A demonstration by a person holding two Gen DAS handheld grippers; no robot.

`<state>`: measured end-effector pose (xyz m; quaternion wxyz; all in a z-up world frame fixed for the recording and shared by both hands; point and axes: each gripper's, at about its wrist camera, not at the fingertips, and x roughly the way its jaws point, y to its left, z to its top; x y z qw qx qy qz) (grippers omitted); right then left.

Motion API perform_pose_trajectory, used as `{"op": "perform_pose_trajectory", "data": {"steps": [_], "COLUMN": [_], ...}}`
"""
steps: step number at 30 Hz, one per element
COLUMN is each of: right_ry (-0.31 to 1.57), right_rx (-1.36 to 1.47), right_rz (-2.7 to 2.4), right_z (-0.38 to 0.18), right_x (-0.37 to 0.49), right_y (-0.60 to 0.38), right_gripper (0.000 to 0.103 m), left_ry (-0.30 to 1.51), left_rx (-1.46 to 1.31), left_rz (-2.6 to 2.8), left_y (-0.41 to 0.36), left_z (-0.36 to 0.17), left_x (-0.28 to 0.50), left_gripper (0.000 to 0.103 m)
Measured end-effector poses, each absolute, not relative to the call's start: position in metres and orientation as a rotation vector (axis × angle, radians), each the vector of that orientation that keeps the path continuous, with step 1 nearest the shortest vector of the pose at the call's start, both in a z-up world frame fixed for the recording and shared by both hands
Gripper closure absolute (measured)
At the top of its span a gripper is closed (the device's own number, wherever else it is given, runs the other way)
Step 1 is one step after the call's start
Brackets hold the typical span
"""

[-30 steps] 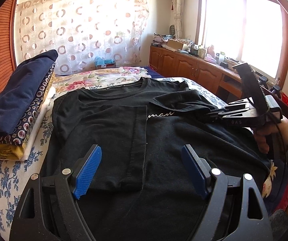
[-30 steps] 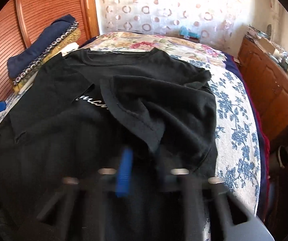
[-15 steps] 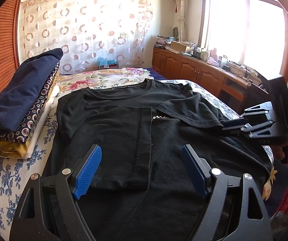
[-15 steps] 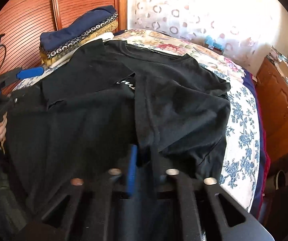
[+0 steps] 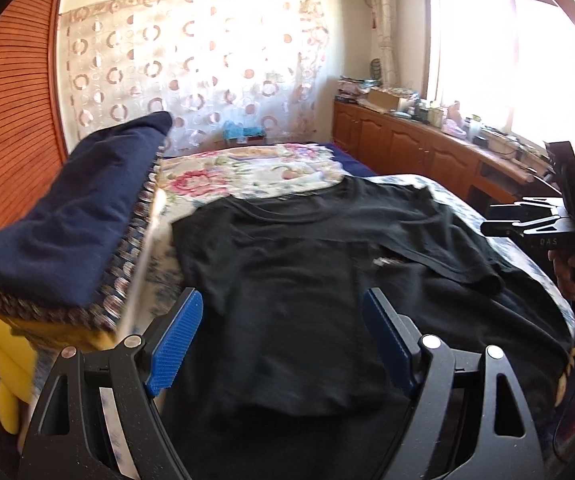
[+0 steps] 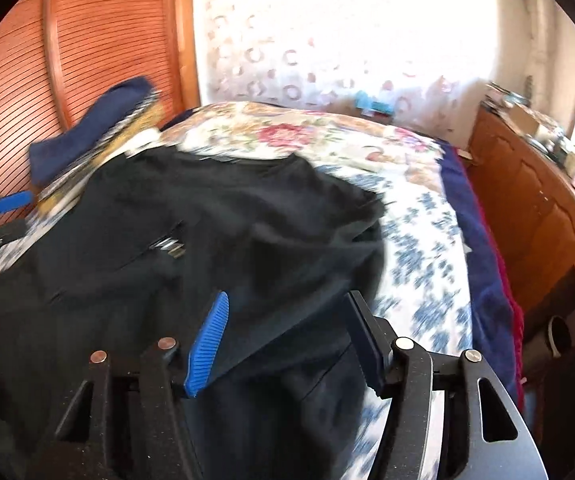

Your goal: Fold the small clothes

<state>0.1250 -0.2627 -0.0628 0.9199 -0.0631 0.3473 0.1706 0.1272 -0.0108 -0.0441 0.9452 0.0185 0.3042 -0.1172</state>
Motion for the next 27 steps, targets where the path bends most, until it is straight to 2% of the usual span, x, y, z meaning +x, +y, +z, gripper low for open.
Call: {"op": "perform_pose_trajectory", "data": {"steps": [7,12,25,27], "right_ry": [0.787,0.826,0.829,0.83], "right_rx": [-0.072,-0.098,-0.067,-0.068], "right_rz": [0.251,0.218,0.239,0.237], "right_z": [-0.085,-0.102,-0.101,-0.102], "right_x": [0.189,0.205,0.208,0.209], "right_y": [-0.277,-0.275,-0.283,-0.283], "right_gripper": [0.041,0.041,0.035,0.035], "left_ry": [0.672,0.709,0.817,0.829], "left_rx": [0.028,0.02,0.104,0.093], "left_rz": [-0.216,-0.231,-0.164,-0.142], "left_y": [0.015,0.015,0.008,0.01], "left_z": [-0.049,-0.052,-0.074,-0.079], "left_x": [0.17,0.2,0.271,0.277], "left_gripper": [0.02,0.036,0.038,0.044]}}
